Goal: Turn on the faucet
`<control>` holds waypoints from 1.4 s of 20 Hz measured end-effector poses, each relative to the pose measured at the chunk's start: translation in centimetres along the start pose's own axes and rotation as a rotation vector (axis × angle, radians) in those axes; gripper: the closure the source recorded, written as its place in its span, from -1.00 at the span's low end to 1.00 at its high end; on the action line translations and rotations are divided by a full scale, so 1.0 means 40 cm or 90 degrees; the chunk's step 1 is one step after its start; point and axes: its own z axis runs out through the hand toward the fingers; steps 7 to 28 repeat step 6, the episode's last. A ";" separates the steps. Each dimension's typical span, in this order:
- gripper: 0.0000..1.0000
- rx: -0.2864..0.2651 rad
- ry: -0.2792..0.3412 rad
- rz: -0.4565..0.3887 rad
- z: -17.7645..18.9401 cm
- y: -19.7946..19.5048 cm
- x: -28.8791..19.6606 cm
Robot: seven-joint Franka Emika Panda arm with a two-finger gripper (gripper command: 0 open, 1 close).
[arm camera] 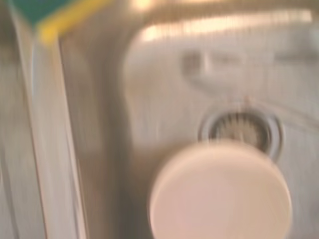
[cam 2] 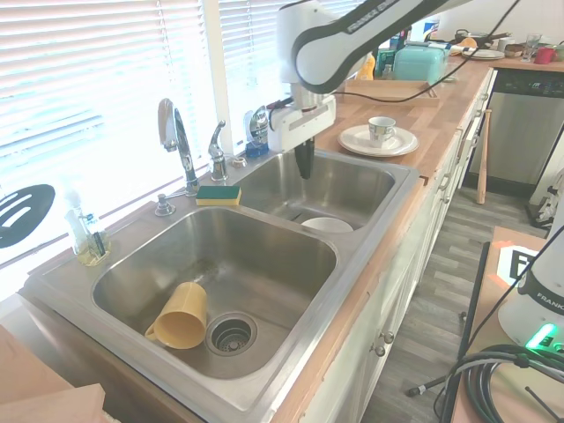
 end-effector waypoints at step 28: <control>-1.00 0.009 0.009 -0.009 -0.009 0.123 -0.110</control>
